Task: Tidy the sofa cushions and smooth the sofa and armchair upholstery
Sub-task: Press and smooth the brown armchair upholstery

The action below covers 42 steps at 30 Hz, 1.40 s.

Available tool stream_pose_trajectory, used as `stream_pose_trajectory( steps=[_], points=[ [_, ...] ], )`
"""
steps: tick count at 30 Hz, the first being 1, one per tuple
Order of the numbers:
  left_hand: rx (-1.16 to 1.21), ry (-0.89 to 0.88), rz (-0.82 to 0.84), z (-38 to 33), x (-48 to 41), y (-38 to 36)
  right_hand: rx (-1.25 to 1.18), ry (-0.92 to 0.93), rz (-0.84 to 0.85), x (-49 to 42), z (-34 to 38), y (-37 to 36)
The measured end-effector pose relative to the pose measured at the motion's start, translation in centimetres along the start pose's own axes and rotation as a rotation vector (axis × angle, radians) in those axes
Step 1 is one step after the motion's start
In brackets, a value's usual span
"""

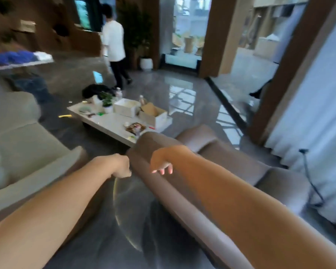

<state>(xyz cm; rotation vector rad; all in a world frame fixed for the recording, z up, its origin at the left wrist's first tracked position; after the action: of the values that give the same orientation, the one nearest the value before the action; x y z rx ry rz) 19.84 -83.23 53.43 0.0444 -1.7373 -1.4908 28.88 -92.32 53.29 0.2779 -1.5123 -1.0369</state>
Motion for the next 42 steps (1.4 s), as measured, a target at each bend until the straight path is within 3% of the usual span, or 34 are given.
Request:
stream_pose_trajectory(
  steps=[6,9,11,15,19,23,32,42],
  points=[
    [0.051,-0.433,-0.082,-21.9,-3.8,-0.7,-0.088,-0.303,-0.177,8.9,-22.0,-9.2],
    [-0.152,-0.619,0.025,-29.3,-4.1,-4.6,-0.286,-0.369,-0.215,12.0,-26.3,-14.4],
    [-0.294,-0.703,-0.045,-31.5,-4.4,-6.5,-0.389,-0.362,-0.248,12.4,-26.9,-16.7],
    [-0.396,-0.848,-0.244,-30.3,-5.9,-6.9,-0.513,-0.348,-0.359,10.6,-25.9,-19.4],
    [-0.412,-0.774,-0.320,-24.6,-8.3,-5.1,-0.505,-0.338,-0.423,7.7,-23.4,-19.7],
    [-0.433,-0.748,-0.300,-20.1,-10.5,-3.9,-0.427,-0.316,-0.545,4.9,-20.4,-17.1],
    [-0.415,-0.880,-0.369,-20.0,-13.1,-5.5,-0.248,-0.338,-0.694,1.6,-19.4,-17.5],
    [-0.390,-0.815,-0.370,-22.9,-10.6,-6.7,-0.211,-0.266,-0.704,4.2,-21.3,-19.1]
  ],
)
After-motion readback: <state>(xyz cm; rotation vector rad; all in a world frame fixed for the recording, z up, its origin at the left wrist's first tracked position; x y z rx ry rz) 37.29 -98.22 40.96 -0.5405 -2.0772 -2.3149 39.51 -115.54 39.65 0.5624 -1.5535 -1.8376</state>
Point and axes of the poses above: each hand's wrist, its own x-axis away from the middle knuckle, its own y-axis out of the back of the hand, z = x × y, the point moved 6 cm from there along -x, towards the middle knuckle, and after that the axes turned 3 degrees about x, right-handed, at the moved point
